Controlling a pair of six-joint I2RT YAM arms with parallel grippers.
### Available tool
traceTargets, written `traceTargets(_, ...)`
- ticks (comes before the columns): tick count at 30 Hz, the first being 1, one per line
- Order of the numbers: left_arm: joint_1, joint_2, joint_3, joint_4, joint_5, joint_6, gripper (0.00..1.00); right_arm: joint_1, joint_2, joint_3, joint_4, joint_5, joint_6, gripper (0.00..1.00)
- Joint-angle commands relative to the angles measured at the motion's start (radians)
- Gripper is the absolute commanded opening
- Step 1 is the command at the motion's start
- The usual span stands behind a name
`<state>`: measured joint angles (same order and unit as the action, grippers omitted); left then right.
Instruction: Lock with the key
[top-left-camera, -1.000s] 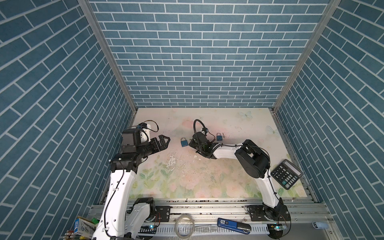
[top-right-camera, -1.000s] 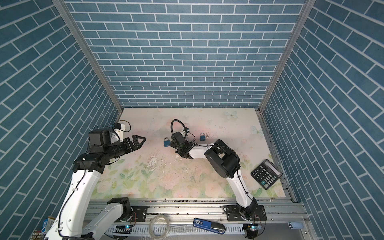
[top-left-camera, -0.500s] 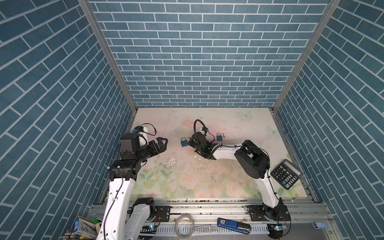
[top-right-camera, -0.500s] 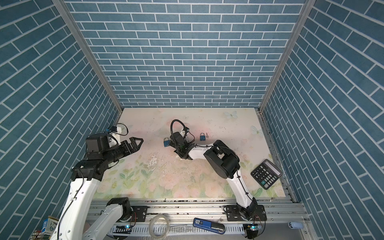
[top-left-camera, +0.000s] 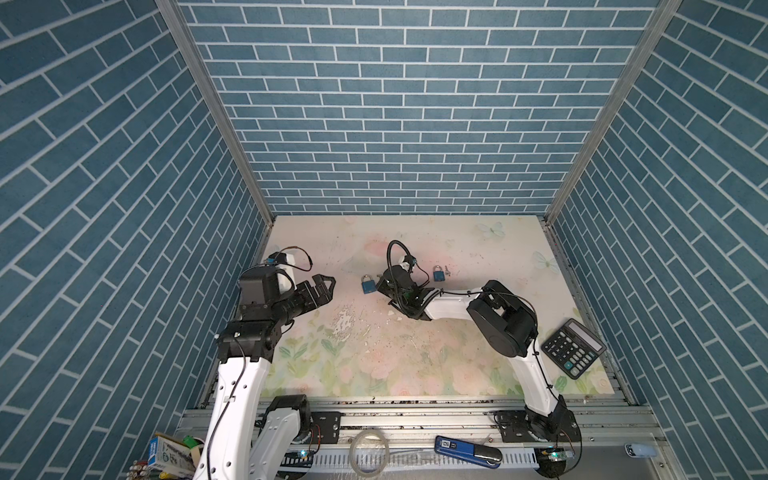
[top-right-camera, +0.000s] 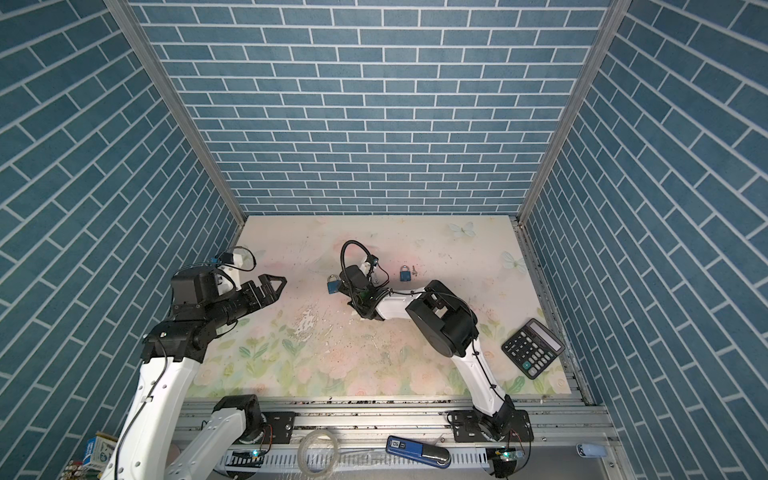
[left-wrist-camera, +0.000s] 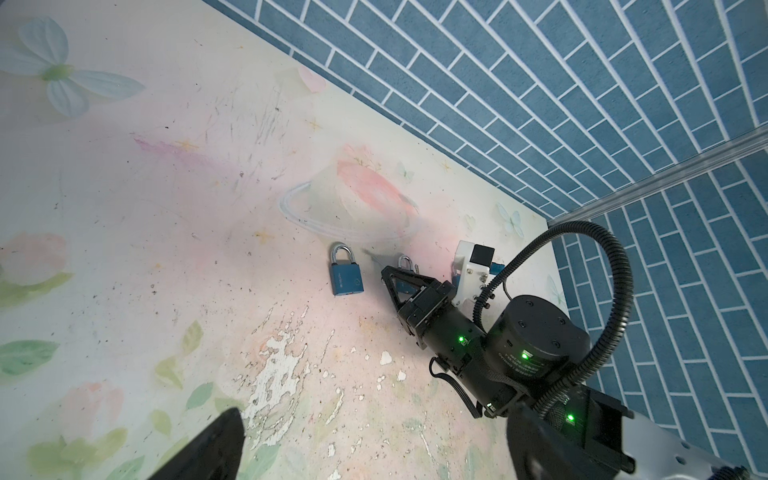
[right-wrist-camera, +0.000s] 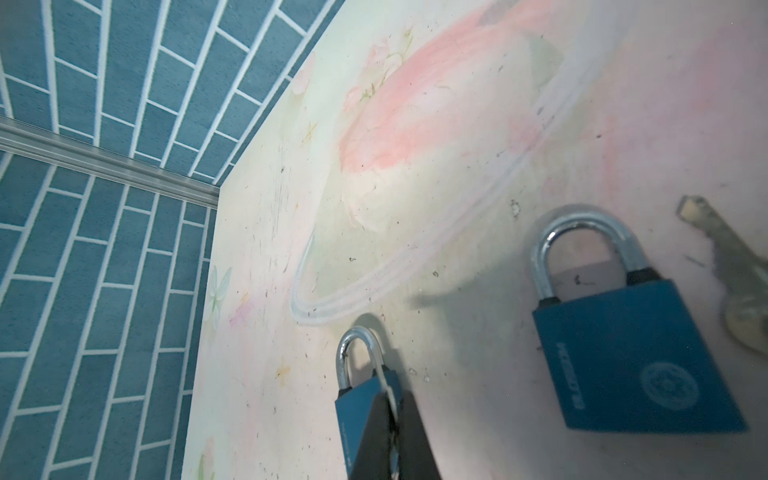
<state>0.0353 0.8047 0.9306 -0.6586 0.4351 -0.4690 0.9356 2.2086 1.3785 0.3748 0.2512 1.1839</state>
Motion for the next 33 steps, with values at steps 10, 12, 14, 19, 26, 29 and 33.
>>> traceTargets(10,0.006,-0.025,-0.007,-0.008,0.009,0.000,1.00,0.006,0.058,0.000,0.035,0.010,0.060,0.02)
traceTargets(12,0.006,-0.025,-0.006,-0.009,0.009,0.001,1.00,0.006,0.064,-0.002,0.041,0.009,0.065,0.03)
traceTargets(14,0.006,-0.025,-0.004,-0.010,0.009,0.001,1.00,0.006,0.068,0.001,0.042,0.009,0.065,0.04)
traceTargets(19,0.006,-0.026,-0.011,-0.011,0.005,0.009,0.99,0.005,0.077,0.018,0.027,0.004,0.069,0.11)
traceTargets(26,0.006,-0.028,-0.015,-0.014,0.008,0.009,1.00,0.005,0.081,0.019,0.022,0.010,0.076,0.20)
traceTargets(29,0.006,-0.033,-0.013,-0.018,0.005,0.013,1.00,0.003,0.082,0.019,0.023,0.008,0.077,0.27)
traceTargets(33,0.006,-0.036,-0.012,-0.025,0.001,0.018,1.00,0.005,0.082,0.025,0.017,0.009,0.082,0.29)
